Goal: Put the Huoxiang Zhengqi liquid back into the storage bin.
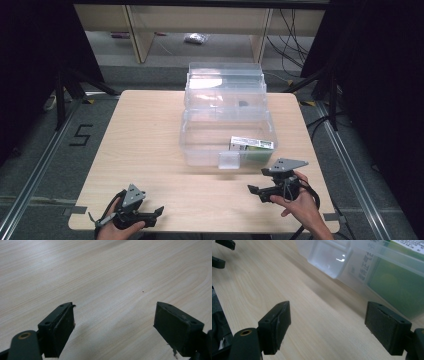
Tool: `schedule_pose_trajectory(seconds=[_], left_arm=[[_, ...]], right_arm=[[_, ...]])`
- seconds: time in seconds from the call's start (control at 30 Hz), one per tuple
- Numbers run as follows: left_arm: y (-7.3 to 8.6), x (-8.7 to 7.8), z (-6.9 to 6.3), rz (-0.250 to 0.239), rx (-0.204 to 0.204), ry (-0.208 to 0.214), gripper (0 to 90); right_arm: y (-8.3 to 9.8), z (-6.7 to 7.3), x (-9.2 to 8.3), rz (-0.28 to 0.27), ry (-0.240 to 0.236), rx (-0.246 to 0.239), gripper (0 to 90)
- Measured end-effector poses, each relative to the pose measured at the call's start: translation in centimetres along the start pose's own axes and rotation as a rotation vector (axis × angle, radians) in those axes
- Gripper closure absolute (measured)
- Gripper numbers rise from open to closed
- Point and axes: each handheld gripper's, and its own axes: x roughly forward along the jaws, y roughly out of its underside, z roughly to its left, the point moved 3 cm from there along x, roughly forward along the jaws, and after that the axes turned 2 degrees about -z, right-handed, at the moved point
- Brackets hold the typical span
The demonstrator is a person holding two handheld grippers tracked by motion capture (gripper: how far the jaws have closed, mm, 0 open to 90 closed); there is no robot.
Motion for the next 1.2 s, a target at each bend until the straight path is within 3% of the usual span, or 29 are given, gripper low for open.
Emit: schedule_pose_trajectory(seconds=[0.17,0.2,0.27,0.3,0.33,0.4,0.47,0.57,0.6,0.73,0.77,0.8,0.87,0.93,0.97,1.0,1.1,1.2], left_arm=[[0.0,0.1,-0.3,-0.013,-0.011,0.012,16.1],[0.0,0.1,-0.3,-0.014,-0.012,0.012,16.1],[0.0,0.1,-0.3,-0.012,-0.011,0.011,16.1],[0.0,0.1,-0.3,-0.015,-0.011,0.009,16.1],[0.0,0.1,-0.3,-0.015,-0.011,0.009,16.1],[0.0,0.1,-0.3,-0.011,-0.004,0.000,16.1],[0.0,0.1,-0.2,-0.004,0.002,0.003,16.1],[0.0,0.1,-0.2,-0.002,0.003,0.002,16.1],[0.0,0.1,-0.2,-0.002,0.002,0.002,16.1],[0.0,0.1,-0.3,-0.001,0.009,0.004,16.1],[0.0,0.0,-0.3,0.004,0.014,0.013,16.1],[0.0,0.1,-0.4,-0.004,0.004,0.008,16.1],[0.0,0.1,-0.4,-0.002,0.008,0.014,16.1],[0.0,0.0,-0.4,0.002,0.009,0.011,16.1],[0.0,0.0,-0.4,0.002,0.009,0.011,16.1],[0.0,0.1,-0.4,0.001,0.009,0.011,16.1],[0.0,0.1,-0.5,-0.005,0.012,0.012,16.1],[0.0,0.2,-0.5,-0.004,0.016,0.006,16.1]], right_arm=[[0.9,0.1,-0.2,-0.005,0.005,0.033,22.5],[1.1,-0.1,-0.2,-0.005,0.007,0.021,22.5],[1.5,0.2,-0.2,0.005,0.007,0.060,22.5],[1.6,-0.1,-0.1,0.001,0.005,0.026,22.4],[1.8,0.1,-0.2,0.014,0.005,0.053,22.2],[2.0,-0.1,-0.1,0.011,0.005,0.033,22.2],[2.4,0.1,-0.2,0.023,0.011,0.069,22.2],[2.7,0.0,-0.1,0.019,0.009,0.046,22.1],[2.9,0.2,-0.1,0.029,0.006,0.068,22.0],[3.6,0.4,0.1,0.045,0.015,0.028,21.6],[3.7,0.7,0.1,0.059,0.012,0.058,21.6],[3.9,0.6,0.2,0.059,0.011,0.029,21.6],[4.3,1.0,0.4,0.062,0.005,0.038,21.2],[4.6,1.1,0.5,0.073,0.006,0.016,20.3],[4.7,1.3,0.4,0.082,0.007,0.039,20.1],[4.8,1.3,0.7,0.062,0.012,0.030,19.8],[5.1,1.6,0.7,0.108,0.005,0.008,18.7],[5.4,2.1,1.0,0.113,-0.004,-0.006,17.3]])
